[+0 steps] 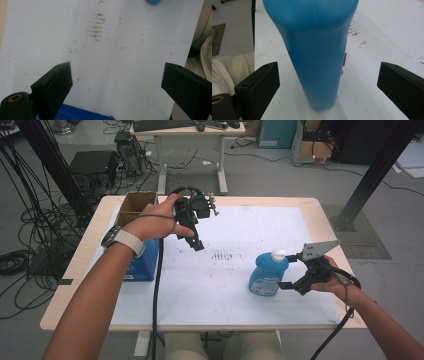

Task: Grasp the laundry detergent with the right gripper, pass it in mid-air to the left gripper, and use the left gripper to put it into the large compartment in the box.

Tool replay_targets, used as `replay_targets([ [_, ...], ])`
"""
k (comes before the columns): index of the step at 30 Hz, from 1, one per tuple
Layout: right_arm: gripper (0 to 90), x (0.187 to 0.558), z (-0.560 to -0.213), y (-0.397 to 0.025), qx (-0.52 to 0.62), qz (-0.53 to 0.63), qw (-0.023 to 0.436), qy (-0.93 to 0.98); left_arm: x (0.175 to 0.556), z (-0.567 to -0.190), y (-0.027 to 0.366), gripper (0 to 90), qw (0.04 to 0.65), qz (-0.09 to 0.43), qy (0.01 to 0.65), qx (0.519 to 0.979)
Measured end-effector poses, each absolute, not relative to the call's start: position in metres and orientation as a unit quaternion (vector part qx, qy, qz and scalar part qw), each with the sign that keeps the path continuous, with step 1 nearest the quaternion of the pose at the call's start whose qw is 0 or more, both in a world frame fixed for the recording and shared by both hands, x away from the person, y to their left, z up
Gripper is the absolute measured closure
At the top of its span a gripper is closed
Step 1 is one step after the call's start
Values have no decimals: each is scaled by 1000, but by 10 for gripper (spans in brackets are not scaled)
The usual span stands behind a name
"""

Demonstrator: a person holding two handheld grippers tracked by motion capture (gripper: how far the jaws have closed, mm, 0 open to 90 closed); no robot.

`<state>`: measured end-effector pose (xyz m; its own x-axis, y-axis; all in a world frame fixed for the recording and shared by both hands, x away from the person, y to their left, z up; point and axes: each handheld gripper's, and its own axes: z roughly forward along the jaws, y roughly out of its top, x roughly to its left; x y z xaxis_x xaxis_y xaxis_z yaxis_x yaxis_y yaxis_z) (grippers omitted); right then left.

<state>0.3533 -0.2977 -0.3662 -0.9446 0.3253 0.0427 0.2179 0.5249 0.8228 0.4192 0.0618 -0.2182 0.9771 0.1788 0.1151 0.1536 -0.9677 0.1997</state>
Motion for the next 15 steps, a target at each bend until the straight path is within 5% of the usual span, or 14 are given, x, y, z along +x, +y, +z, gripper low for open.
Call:
replay_targets([
  [15, 33, 356, -376, -291, 156, 473, 57, 865, 419, -219, 61, 103, 95, 66, 86, 990],
])
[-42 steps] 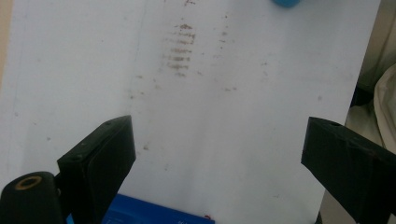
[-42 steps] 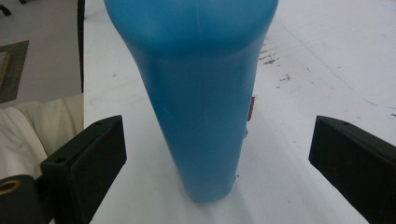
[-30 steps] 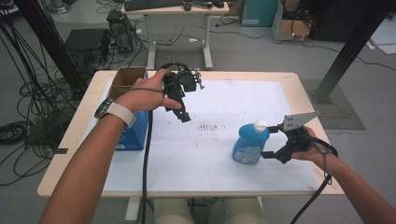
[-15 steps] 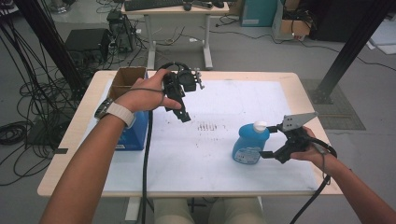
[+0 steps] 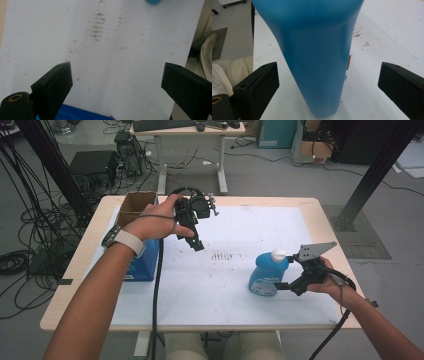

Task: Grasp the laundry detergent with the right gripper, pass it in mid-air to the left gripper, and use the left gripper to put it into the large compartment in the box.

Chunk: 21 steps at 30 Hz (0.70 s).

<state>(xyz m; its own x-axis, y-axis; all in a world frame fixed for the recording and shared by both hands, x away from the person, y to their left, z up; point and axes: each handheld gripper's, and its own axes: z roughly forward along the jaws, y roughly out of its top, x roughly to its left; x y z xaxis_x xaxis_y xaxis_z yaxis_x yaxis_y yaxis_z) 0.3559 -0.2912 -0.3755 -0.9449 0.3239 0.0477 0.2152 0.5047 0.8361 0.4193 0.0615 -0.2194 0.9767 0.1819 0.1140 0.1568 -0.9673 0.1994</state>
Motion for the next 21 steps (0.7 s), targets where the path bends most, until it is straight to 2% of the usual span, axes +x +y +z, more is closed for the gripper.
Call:
replay_targets([
  [21, 43, 358, -387, -280, 153, 497, 64, 852, 420, -220, 62, 106, 95, 65, 88, 989],
])
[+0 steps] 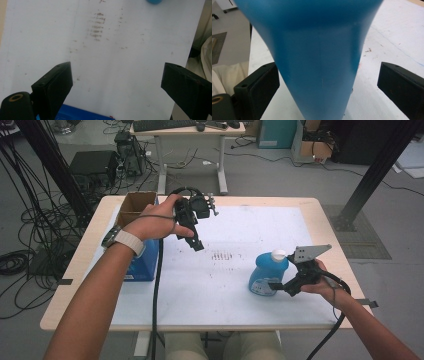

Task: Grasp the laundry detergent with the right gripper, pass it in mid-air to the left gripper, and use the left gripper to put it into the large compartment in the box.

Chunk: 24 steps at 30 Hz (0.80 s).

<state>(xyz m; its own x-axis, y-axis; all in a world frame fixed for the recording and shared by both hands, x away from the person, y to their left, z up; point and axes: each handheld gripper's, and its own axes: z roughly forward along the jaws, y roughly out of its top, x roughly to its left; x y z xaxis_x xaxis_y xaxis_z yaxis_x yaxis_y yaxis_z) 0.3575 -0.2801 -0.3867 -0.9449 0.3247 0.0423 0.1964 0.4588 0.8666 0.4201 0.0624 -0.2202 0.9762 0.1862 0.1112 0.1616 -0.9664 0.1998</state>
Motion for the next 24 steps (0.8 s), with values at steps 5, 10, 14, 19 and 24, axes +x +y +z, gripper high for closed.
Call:
replay_targets([
  [5, 53, 358, -389, -278, 150, 503, 66, 849, 420, -221, 63, 106, 97, 66, 87, 989],
  [10, 69, 359, -392, -277, 148, 509, 63, 845, 421, -221, 63, 106, 97, 66, 88, 989],
  [14, 76, 359, -393, -276, 149, 512, 64, 843, 421, -221, 63, 106, 96, 65, 88, 989],
  [19, 88, 358, -395, -276, 153, 519, 58, 839, 422, -221, 63, 106, 95, 62, 89, 990],
  [24, 104, 359, -396, -275, 149, 520, 60, 839, 422, -221, 63, 106, 95, 63, 90, 989],
])
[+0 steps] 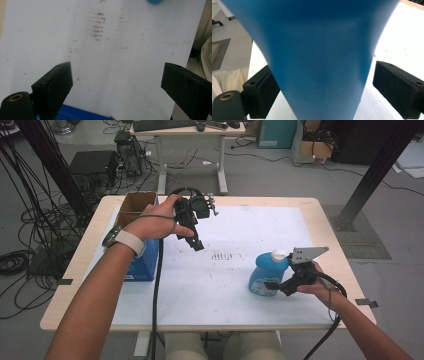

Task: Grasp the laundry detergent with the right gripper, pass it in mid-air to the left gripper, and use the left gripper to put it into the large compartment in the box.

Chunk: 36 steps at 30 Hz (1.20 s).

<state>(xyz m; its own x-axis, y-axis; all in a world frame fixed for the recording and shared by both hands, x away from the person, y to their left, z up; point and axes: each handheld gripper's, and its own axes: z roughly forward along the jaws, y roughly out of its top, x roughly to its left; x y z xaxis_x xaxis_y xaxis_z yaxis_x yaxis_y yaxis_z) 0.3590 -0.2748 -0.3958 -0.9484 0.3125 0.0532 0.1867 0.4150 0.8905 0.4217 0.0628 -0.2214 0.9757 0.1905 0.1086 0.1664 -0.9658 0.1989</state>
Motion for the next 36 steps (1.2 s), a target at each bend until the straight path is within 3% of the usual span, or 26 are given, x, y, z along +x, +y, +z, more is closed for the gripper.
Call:
replay_targets([
  [21, 250, 357, -402, -271, 144, 530, 56, 834, 422, -222, 63, 110, 97, 64, 88, 989],
  [31, 406, 356, -403, -269, 134, 535, 51, 833, 422, -223, 65, 110, 98, 62, 92, 989],
  [36, 412, 357, -403, -269, 130, 536, 53, 832, 422, -224, 65, 110, 99, 61, 92, 989],
])
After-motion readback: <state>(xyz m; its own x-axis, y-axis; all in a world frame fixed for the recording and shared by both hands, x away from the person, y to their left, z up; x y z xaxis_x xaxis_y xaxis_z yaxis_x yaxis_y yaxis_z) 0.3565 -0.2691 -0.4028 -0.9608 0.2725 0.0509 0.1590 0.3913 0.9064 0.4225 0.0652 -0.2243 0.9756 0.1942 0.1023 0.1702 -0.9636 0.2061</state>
